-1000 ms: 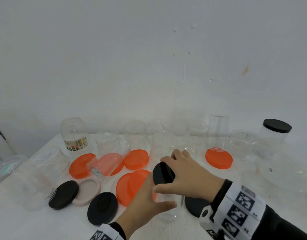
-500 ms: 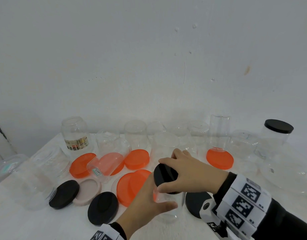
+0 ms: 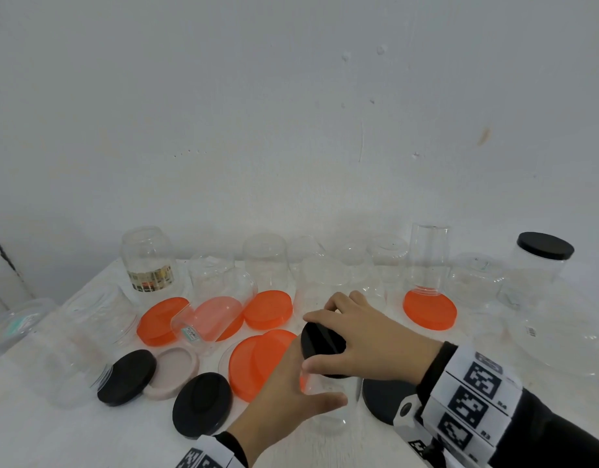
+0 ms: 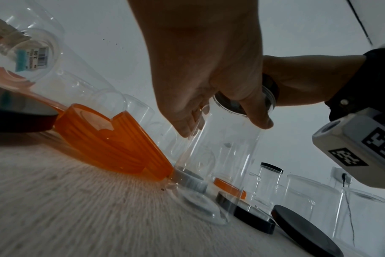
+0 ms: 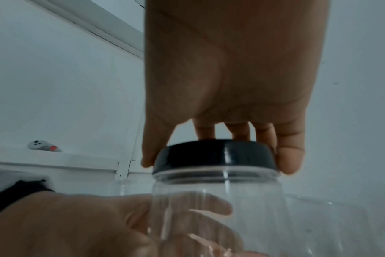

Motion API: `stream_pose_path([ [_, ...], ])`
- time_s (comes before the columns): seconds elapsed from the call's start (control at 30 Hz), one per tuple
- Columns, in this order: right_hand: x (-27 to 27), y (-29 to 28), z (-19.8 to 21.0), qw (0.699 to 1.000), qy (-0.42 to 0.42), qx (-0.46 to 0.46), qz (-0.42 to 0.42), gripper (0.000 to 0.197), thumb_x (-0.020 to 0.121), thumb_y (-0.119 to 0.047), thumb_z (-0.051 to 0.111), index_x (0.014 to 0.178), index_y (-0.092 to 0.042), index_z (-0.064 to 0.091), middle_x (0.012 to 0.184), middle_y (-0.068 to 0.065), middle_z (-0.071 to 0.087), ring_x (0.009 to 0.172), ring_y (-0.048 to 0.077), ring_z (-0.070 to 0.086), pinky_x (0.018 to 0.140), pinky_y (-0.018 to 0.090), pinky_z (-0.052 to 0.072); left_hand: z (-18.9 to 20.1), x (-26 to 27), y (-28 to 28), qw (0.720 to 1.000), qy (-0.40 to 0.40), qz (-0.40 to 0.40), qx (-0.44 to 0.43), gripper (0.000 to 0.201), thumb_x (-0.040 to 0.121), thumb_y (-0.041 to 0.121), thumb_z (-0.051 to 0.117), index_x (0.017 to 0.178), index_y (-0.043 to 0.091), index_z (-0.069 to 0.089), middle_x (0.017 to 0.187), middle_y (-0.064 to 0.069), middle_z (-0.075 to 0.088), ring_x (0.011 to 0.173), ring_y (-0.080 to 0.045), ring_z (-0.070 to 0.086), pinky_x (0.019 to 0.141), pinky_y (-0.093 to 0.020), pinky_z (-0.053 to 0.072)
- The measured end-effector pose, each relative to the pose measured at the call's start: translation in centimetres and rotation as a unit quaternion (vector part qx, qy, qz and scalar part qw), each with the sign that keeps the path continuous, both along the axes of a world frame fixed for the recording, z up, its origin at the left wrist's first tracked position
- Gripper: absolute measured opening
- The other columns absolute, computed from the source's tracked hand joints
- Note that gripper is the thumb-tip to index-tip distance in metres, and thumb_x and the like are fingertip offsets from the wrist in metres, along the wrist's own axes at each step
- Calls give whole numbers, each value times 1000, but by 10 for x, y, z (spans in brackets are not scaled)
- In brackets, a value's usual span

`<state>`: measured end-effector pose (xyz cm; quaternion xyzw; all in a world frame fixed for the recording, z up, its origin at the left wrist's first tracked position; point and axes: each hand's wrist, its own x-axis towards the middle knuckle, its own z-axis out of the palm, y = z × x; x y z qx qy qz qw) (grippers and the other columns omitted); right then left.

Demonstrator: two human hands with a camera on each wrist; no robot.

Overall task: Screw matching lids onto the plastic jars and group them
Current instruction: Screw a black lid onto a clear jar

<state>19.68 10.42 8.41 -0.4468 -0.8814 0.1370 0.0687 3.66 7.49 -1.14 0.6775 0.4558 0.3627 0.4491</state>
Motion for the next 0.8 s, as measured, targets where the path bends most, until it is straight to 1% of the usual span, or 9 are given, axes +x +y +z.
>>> stream_pose_path([
  [0.07,6,0,-2,998,36,-53,10,74,79,-65,60,144,-41,33,125,-18,35,114,4,27,98,23,32,0,0,-1,1000,-9,-3,0,92,68,46,83,140,50,26,136,31,45,128,9,40,111,-33,36],
  [0.13,11,-1,-5,992,77,-99,14,77,80,-58,64,146,-41,30,129,-24,32,119,-3,24,99,20,30,1,0,-2,1000,-18,-2,-5,94,66,47,84,141,49,27,137,28,46,130,5,41,112,-36,36],
  [0.27,9,-6,-15,987,142,-78,-5,71,82,-48,67,145,-38,36,129,-27,33,120,-10,24,93,7,29,3,1,-3,1000,-24,-1,1,91,66,47,83,139,49,29,135,27,48,128,4,43,111,-36,38],
  [0.33,7,-10,-20,987,152,-52,-16,69,83,-48,65,145,-38,36,128,-26,33,118,-8,25,90,3,28,4,2,-4,1000,-22,0,7,88,68,46,83,138,50,29,134,28,49,127,5,45,110,-34,39],
  [0.43,3,-15,-24,989,145,-8,-29,67,85,-51,61,145,-35,36,128,-23,31,116,-2,26,89,5,28,5,2,-5,1000,-19,3,14,87,69,45,82,138,50,29,134,27,49,127,4,45,109,-34,40],
  [0.53,-1,-19,-28,989,141,21,-44,67,85,-52,58,145,-33,36,132,-19,32,117,1,25,90,6,25,5,3,-6,1000,-18,9,23,87,69,43,82,137,52,30,134,27,50,126,4,46,107,-32,41],
  [0.63,-4,-21,-31,988,142,30,-58,66,86,-51,56,146,-31,35,137,-15,32,120,4,24,97,12,27,3,3,-5,999,-17,18,35,86,69,41,83,133,60,29,132,29,50,124,6,47,101,-24,42],
  [0.73,-5,-20,-33,988,137,37,-62,67,87,-53,54,147,-31,34,139,-14,31,122,5,24,102,18,30,1,4,-5,998,-15,26,49,85,70,37,84,125,70,28,130,33,49,121,11,47,93,-10,43],
  [0.8,-4,-19,-34,988,135,42,-60,67,86,-54,53,146,-32,34,139,-15,31,121,4,24,102,18,30,-1,4,-5,998,-12,32,57,87,70,35,84,120,76,26,129,38,47,120,15,45,89,-1,38],
])
